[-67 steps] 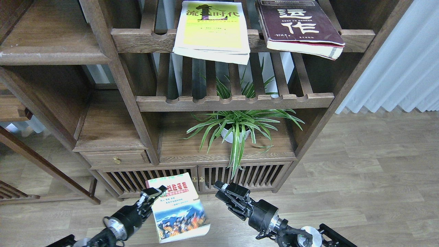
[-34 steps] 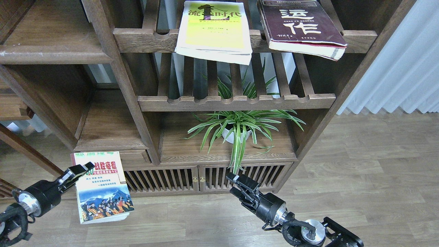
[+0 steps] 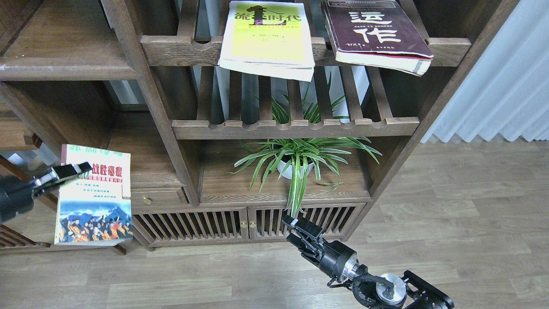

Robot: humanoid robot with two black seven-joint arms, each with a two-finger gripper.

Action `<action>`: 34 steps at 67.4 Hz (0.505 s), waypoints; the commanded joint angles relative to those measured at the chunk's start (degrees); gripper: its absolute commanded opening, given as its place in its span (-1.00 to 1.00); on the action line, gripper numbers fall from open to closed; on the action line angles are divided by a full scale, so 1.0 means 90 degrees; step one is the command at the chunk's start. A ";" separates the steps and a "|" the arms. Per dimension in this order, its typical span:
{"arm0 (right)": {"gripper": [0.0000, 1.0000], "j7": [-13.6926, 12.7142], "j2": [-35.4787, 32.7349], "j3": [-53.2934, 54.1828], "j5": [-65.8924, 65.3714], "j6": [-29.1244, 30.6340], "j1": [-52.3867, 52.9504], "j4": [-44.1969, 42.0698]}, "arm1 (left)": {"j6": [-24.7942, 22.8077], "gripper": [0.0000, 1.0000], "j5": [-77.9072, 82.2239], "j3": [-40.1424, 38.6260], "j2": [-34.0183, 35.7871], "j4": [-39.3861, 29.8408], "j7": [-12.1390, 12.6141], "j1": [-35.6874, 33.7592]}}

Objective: Organize books on shelf
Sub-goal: 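Carry the colourful book with the left gripper up to the high shelf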

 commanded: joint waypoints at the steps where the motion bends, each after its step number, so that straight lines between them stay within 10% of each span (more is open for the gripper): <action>1: 0.68 0.0010 0.0000 0.0011 0.0006 -0.0001 0.0000 0.0002 | 0.0001 -0.97 0.0008 0.0010 0.0287 0.0001 0.0038 -0.0475; 34: 0.68 0.0000 0.0000 0.0002 0.0006 -0.0001 0.0010 0.0002 | 0.0001 -0.97 0.0057 0.0020 0.0835 0.0225 0.0038 -0.1950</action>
